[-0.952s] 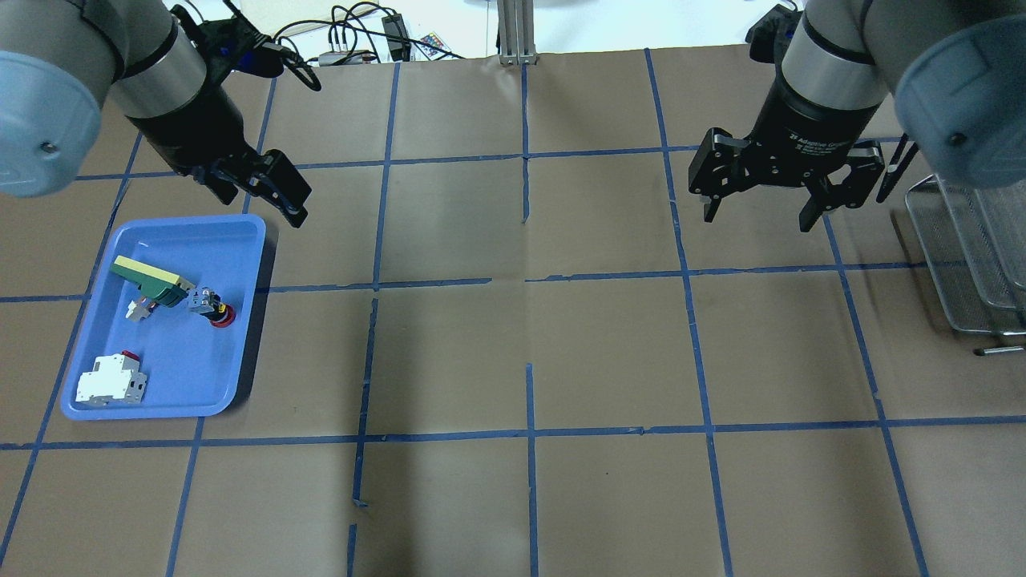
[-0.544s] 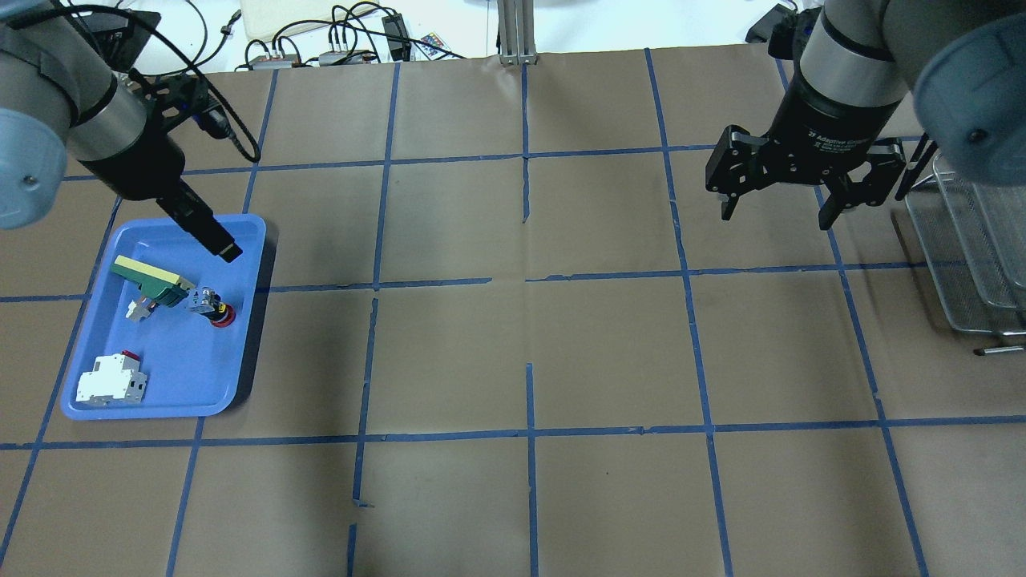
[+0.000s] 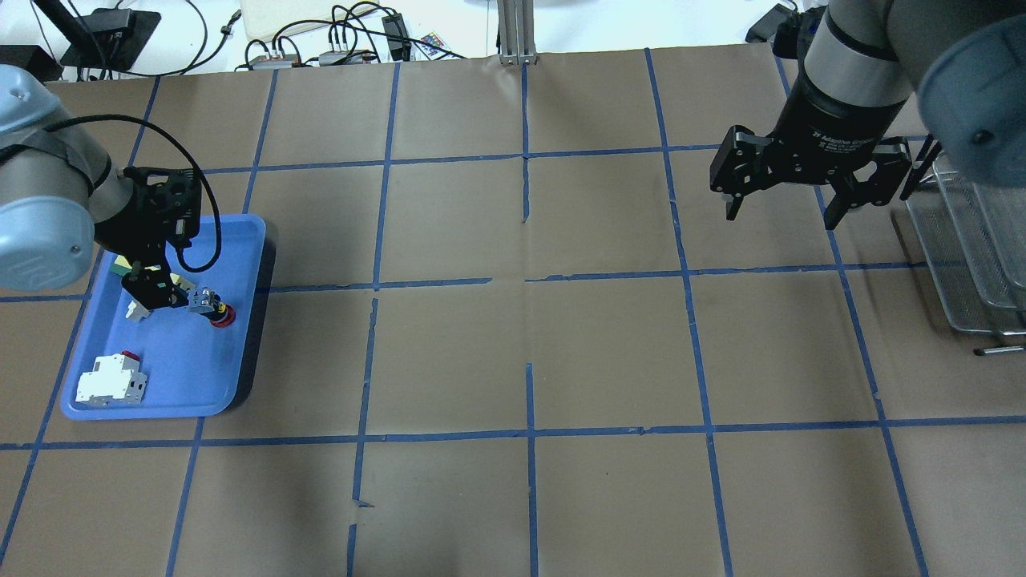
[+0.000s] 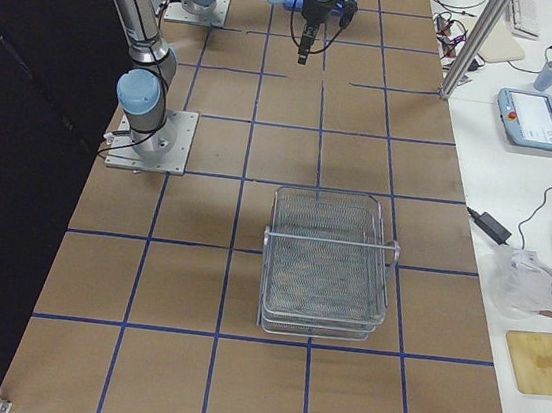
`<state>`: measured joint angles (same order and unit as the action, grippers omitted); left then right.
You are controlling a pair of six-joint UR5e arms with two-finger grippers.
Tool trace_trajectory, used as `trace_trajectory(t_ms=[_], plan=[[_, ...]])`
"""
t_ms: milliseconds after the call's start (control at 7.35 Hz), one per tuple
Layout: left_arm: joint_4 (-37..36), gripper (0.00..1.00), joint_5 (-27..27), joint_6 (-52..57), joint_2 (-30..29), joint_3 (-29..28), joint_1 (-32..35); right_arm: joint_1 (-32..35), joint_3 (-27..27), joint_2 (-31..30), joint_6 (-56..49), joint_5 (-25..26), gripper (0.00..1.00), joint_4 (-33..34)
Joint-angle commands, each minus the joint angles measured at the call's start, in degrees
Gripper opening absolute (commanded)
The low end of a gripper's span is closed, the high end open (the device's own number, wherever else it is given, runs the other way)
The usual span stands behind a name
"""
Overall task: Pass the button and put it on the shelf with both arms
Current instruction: 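Close the left gripper on the red push-button switch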
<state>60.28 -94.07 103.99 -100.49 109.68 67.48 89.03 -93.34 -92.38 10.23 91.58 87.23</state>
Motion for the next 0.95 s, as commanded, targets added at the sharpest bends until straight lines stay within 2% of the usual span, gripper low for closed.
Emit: trace_trajectory(t_ms=[0, 408, 816], plan=[[-5.26, 1.00, 0.11, 7.44, -3.65, 1.85, -0.33, 0.00, 0.00, -0.08, -0.04, 0.00, 1.00, 0.05], [-5.17, 1.00, -0.24, 8.07, -5.94, 1.85, -0.33, 0.00, 0.00, 0.01, -0.04, 0.00, 1.00, 0.05], [-4.56, 1.00, -0.59, 8.86, -5.69, 2.90, -1.29, 0.00, 0.00, 0.01, -0.04, 0.09, 1.00, 0.14]])
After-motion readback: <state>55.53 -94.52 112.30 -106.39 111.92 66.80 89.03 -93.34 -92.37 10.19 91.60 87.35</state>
